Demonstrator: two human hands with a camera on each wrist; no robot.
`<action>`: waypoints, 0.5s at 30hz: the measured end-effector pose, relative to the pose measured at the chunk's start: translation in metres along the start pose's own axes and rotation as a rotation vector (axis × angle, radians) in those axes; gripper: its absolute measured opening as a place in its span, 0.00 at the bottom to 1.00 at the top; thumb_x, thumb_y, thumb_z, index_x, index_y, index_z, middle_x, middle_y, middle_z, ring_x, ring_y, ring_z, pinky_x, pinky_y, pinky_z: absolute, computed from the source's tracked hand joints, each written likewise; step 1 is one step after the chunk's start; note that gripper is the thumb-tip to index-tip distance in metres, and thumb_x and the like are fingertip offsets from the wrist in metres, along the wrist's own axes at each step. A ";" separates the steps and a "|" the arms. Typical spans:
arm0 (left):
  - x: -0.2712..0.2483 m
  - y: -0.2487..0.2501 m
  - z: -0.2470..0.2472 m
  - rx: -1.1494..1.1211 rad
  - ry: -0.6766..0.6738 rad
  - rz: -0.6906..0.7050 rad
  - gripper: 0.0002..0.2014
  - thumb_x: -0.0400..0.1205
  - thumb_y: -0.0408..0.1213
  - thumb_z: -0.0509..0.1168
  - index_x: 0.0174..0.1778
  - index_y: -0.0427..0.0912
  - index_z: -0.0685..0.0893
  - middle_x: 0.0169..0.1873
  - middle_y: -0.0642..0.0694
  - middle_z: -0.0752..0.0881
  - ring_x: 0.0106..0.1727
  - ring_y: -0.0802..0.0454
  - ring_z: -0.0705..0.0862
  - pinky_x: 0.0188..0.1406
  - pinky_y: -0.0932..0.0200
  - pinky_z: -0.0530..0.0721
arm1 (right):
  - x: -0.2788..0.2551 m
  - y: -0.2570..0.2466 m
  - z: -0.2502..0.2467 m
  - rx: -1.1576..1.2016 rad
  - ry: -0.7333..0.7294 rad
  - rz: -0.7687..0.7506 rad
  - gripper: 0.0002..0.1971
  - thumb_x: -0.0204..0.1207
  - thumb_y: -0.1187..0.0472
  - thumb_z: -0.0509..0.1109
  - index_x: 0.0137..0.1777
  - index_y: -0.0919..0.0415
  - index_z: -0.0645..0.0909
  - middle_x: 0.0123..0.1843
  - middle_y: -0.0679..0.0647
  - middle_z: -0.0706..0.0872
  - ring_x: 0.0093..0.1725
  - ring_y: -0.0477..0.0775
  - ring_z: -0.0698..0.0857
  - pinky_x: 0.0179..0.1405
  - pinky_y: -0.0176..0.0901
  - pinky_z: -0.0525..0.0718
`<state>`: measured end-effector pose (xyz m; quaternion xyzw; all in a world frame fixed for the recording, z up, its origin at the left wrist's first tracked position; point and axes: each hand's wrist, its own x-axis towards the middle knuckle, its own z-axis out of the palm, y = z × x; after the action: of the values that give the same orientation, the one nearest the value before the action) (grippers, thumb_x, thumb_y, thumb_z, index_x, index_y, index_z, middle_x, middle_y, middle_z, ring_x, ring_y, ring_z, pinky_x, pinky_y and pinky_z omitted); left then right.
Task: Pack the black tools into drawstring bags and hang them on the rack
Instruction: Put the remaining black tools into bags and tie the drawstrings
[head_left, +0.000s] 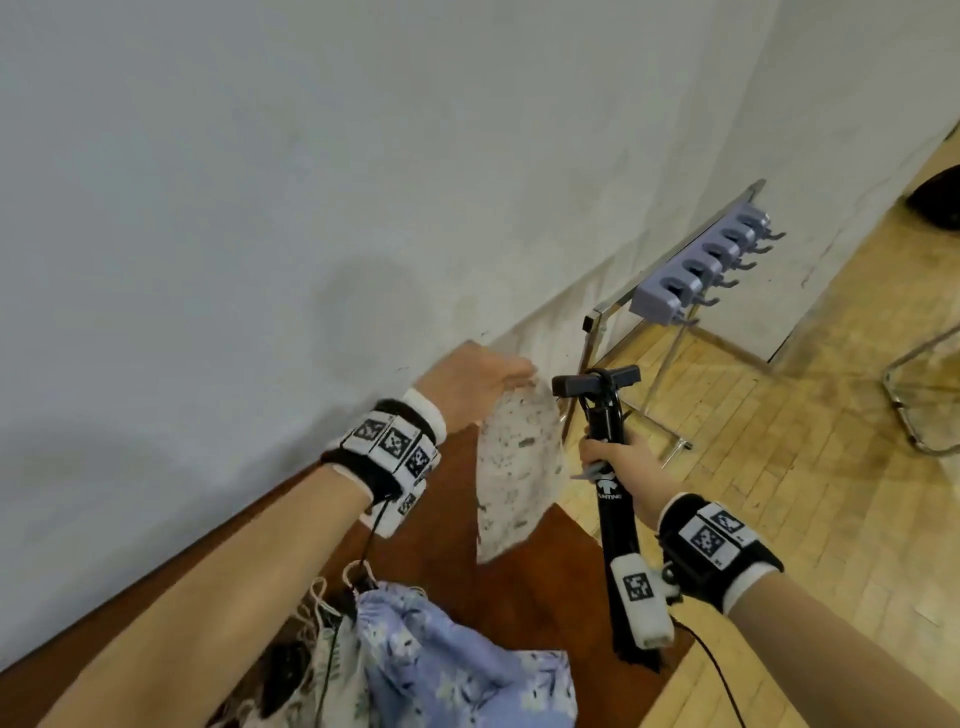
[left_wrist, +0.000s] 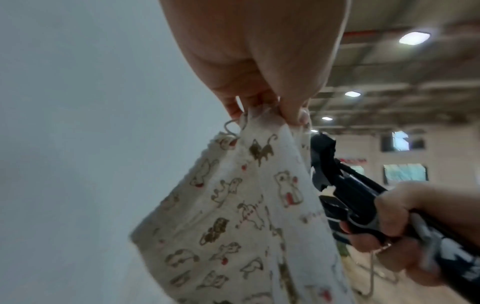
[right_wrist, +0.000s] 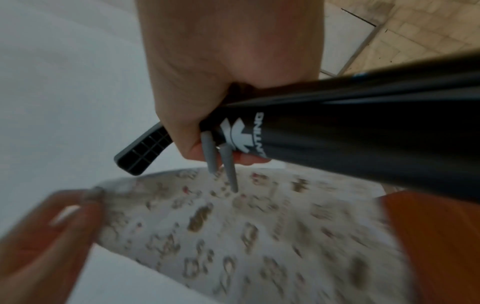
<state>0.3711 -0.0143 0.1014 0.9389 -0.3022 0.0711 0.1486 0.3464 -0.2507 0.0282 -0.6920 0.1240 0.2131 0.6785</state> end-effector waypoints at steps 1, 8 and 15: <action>0.004 0.000 -0.014 0.191 0.005 0.116 0.09 0.81 0.30 0.66 0.48 0.52 0.81 0.31 0.52 0.83 0.29 0.54 0.80 0.42 0.58 0.81 | -0.001 0.000 0.004 -0.003 0.002 -0.008 0.12 0.72 0.74 0.71 0.53 0.65 0.76 0.26 0.56 0.78 0.23 0.54 0.79 0.55 0.65 0.85; -0.041 0.026 0.009 0.532 -0.192 0.481 0.12 0.71 0.31 0.74 0.39 0.55 0.84 0.35 0.52 0.82 0.39 0.51 0.79 0.52 0.51 0.81 | -0.019 0.016 0.019 0.053 0.015 -0.034 0.13 0.73 0.76 0.69 0.56 0.67 0.76 0.31 0.57 0.78 0.24 0.52 0.78 0.31 0.45 0.87; -0.169 0.061 0.147 0.560 -0.912 0.284 0.18 0.84 0.35 0.58 0.69 0.35 0.78 0.73 0.35 0.72 0.77 0.41 0.67 0.78 0.47 0.57 | -0.041 0.057 0.015 -0.148 -0.079 0.086 0.24 0.73 0.75 0.70 0.69 0.70 0.71 0.31 0.60 0.80 0.26 0.56 0.82 0.33 0.48 0.89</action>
<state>0.2051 -0.0158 -0.0607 0.8282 -0.4292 -0.2458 -0.2637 0.2824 -0.2434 -0.0028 -0.7253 0.1105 0.2776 0.6202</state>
